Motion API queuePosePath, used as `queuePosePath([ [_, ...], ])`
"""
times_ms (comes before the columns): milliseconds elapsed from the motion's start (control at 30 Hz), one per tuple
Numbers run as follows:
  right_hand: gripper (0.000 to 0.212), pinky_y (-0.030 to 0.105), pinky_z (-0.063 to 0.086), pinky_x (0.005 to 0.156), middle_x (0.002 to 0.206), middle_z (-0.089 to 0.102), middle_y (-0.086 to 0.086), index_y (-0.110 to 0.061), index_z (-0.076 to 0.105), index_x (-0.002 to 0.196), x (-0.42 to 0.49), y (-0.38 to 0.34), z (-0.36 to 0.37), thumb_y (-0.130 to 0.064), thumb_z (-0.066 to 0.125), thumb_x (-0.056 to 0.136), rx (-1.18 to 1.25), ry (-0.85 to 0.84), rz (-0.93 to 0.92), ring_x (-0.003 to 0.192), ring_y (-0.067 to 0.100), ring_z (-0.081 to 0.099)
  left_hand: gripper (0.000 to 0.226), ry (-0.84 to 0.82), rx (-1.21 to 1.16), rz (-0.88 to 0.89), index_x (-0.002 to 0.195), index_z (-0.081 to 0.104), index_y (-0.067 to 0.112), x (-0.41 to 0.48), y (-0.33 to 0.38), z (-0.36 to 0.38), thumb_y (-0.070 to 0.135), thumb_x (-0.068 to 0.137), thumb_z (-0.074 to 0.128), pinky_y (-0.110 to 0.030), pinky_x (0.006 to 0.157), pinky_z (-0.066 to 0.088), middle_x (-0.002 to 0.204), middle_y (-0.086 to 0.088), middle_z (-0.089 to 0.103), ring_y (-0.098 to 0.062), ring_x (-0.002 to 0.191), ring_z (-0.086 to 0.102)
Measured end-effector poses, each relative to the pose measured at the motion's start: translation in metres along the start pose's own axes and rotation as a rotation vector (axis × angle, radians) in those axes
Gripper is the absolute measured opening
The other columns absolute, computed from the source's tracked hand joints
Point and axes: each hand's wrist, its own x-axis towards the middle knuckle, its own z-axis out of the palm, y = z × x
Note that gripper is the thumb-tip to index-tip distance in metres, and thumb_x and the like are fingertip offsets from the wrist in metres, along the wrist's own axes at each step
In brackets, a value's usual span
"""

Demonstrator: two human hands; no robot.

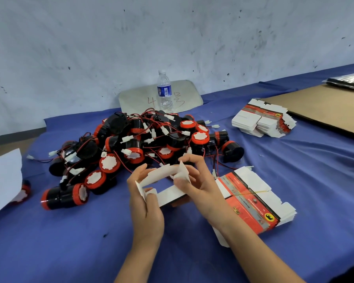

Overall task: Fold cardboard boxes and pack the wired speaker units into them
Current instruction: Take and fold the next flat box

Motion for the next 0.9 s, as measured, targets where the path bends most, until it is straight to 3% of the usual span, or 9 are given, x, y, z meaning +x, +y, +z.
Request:
queuePosePath([
  [67,0.027,0.047,0.057,0.075,0.103,0.064,-0.01,-0.028,0.056,0.111,-0.001,0.0,0.002,-0.016,0.064,0.088,-0.087,0.039,-0.111,0.095,0.011,0.061,0.059,0.015,-0.036,-0.052,0.116,0.044,0.051,0.0,-0.001,-0.001,0.009,0.077,0.033,-0.026,0.084,0.048,0.108,0.034,0.056,0.003,0.102,0.055],
  [167,0.028,0.037,0.059,0.058,0.112,0.066,-0.01,-0.027,0.065,0.109,-0.002,-0.001,0.003,-0.012,0.069,0.086,-0.09,0.051,-0.148,0.103,0.011,0.064,0.047,0.031,-0.102,-0.143,0.11,0.047,0.046,-0.001,-0.002,-0.003,0.016,0.076,0.035,-0.008,0.065,0.047,0.091,0.036,0.06,0.011,0.086,0.057],
  [267,0.028,0.036,0.059,0.061,0.125,0.061,-0.012,-0.031,0.067,0.109,-0.003,0.001,0.0,-0.017,0.07,0.085,-0.195,0.052,-0.186,0.106,0.014,0.064,0.043,0.015,-0.152,-0.176,0.114,0.047,0.041,-0.001,-0.002,-0.004,0.02,0.077,0.036,-0.007,0.059,0.047,0.087,0.034,0.062,0.011,0.082,0.06],
  [367,0.03,0.032,0.058,0.065,0.126,0.055,-0.014,-0.032,0.067,0.109,-0.001,0.003,-0.001,-0.023,0.075,0.081,-0.363,-0.02,-0.182,0.097,0.002,0.062,0.043,-0.031,-0.136,-0.137,0.12,0.045,0.043,0.001,-0.002,-0.005,0.024,0.083,0.038,-0.012,0.068,0.051,0.101,0.029,0.062,0.007,0.092,0.06],
  [433,0.028,0.033,0.054,0.081,0.127,0.051,-0.014,-0.032,0.067,0.107,0.0,0.007,-0.001,-0.028,0.076,0.081,-0.516,-0.067,-0.167,0.108,0.0,0.055,0.043,-0.091,-0.085,-0.084,0.128,0.042,0.045,0.003,-0.001,-0.008,0.035,0.086,0.043,-0.029,0.083,0.054,0.116,0.021,0.059,-0.002,0.103,0.06],
  [500,0.028,0.032,0.053,0.085,0.125,0.05,-0.018,-0.033,0.067,0.108,0.0,0.009,-0.001,-0.031,0.075,0.081,-0.521,-0.084,-0.133,0.113,0.001,0.052,0.056,-0.146,-0.029,-0.029,0.136,0.029,0.057,0.006,0.0,-0.011,0.051,0.083,0.048,-0.039,0.089,0.052,0.119,0.026,0.052,-0.004,0.109,0.058],
  [633,0.032,0.022,0.05,0.079,0.127,0.051,-0.026,-0.032,0.064,0.116,0.002,0.009,-0.005,-0.034,0.07,0.085,-0.529,-0.035,-0.135,0.099,-0.003,0.058,0.077,-0.212,0.071,0.071,0.138,0.014,0.067,0.008,0.002,-0.011,0.073,0.074,0.056,-0.028,0.097,0.046,0.131,0.031,0.042,-0.002,0.125,0.046],
  [767,0.032,0.03,0.052,0.082,0.133,0.047,-0.031,-0.037,0.059,0.118,0.001,0.007,-0.004,-0.049,0.057,0.089,-0.548,0.019,-0.112,0.098,0.02,0.062,0.08,-0.19,0.19,0.181,0.146,0.01,0.055,0.009,-0.004,-0.011,0.074,0.08,0.051,-0.004,0.099,0.03,0.143,0.033,0.032,0.007,0.134,0.033],
  [900,0.048,0.033,0.05,0.086,0.12,0.056,-0.017,-0.029,0.063,0.118,0.0,0.002,-0.003,-0.059,0.042,0.087,-0.603,0.084,-0.119,0.105,0.005,0.058,0.05,-0.17,0.255,0.309,0.136,0.041,0.048,0.01,-0.009,-0.012,0.067,0.089,0.044,-0.006,0.095,0.034,0.136,0.029,0.04,0.005,0.126,0.042],
])
